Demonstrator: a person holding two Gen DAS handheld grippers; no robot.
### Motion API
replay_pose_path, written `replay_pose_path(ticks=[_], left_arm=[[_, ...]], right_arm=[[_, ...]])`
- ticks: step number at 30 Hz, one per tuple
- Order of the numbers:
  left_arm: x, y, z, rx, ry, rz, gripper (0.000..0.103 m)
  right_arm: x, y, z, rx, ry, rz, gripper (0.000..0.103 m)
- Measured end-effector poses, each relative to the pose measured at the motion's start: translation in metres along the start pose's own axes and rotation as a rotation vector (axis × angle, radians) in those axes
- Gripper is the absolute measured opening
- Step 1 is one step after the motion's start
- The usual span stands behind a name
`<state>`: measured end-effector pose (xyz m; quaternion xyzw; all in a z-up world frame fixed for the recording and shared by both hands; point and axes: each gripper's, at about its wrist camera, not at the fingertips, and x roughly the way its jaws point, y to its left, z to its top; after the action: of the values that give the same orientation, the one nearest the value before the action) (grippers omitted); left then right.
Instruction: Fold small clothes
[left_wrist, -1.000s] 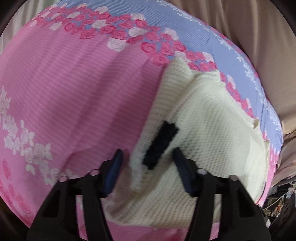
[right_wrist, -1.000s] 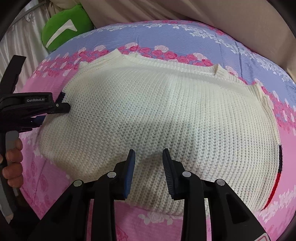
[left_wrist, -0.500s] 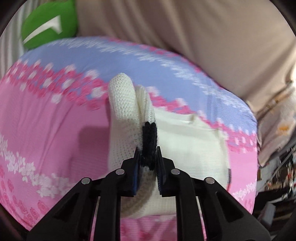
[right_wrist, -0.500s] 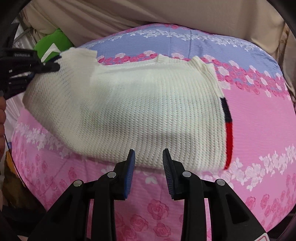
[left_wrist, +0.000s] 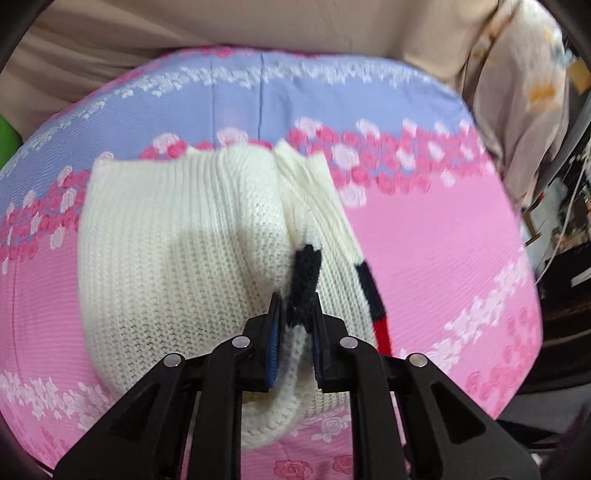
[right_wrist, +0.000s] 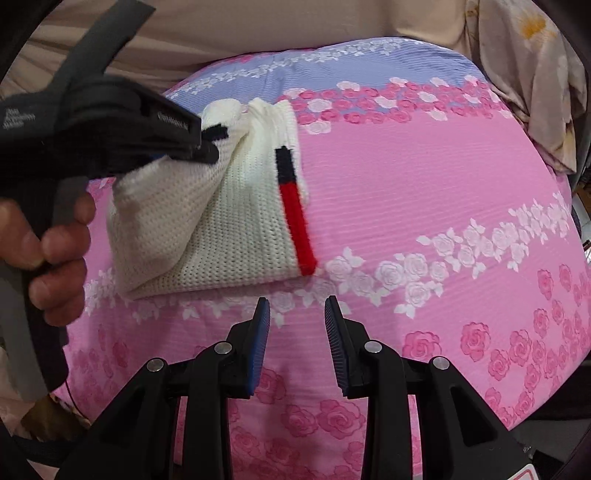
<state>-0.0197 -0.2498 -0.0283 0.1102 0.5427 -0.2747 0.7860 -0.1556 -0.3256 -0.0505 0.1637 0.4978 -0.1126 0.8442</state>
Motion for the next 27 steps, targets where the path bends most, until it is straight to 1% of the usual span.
replay_pose_path(ticks=[1,3,7,9,10,11,13,14,18,21,23,25,27], left_arm=[[0.006,-0.004,-0.004,0.014,0.011,0.029,0.015],[0.006,-0.007,-0.009,0.026,0.011,0.068,0.019],[-0.01,-0.002,-0.01,0.023,0.004,0.115,0.025],[-0.022,0.004,-0.012,0.009,-0.008,0.135,0.035],[-0.028,0.005,-0.013,0.0,-0.018,0.143,0.043],[-0.033,0.008,-0.015,-0.008,-0.028,0.149,0.049],[-0.047,0.018,-0.022,-0.028,-0.041,0.155,0.053],[-0.052,0.023,-0.026,-0.038,-0.04,0.158,0.056],[-0.062,0.055,-0.049,-0.103,-0.03,0.16,0.061],[-0.066,0.086,-0.075,-0.165,-0.01,0.148,0.064],[-0.064,0.105,-0.094,-0.195,0.02,0.187,0.065],[-0.059,0.123,-0.109,-0.238,0.055,0.211,0.065],[-0.057,0.136,-0.118,-0.284,0.073,0.21,0.065]], right_arm=[[-0.001,-0.005,-0.001,0.007,-0.001,-0.004,0.031],[-0.002,-0.013,0.0,0.01,-0.003,-0.005,0.031],[-0.006,-0.019,0.014,-0.001,-0.025,0.007,0.031],[-0.009,-0.019,0.024,-0.007,-0.044,0.017,0.033],[-0.01,-0.018,0.031,-0.011,-0.054,0.027,0.035],[-0.01,-0.017,0.037,-0.016,-0.062,0.035,0.037],[-0.009,-0.013,0.05,-0.028,-0.072,0.056,0.039],[-0.007,-0.011,0.056,-0.032,-0.074,0.067,0.04],[0.002,0.003,0.075,-0.042,-0.056,0.132,0.044],[0.011,0.017,0.084,-0.053,-0.036,0.171,0.049],[0.018,0.025,0.089,-0.057,-0.02,0.19,0.051],[0.024,0.032,0.093,-0.057,-0.006,0.209,0.051],[0.028,0.04,0.096,-0.057,0.007,0.23,0.052]])
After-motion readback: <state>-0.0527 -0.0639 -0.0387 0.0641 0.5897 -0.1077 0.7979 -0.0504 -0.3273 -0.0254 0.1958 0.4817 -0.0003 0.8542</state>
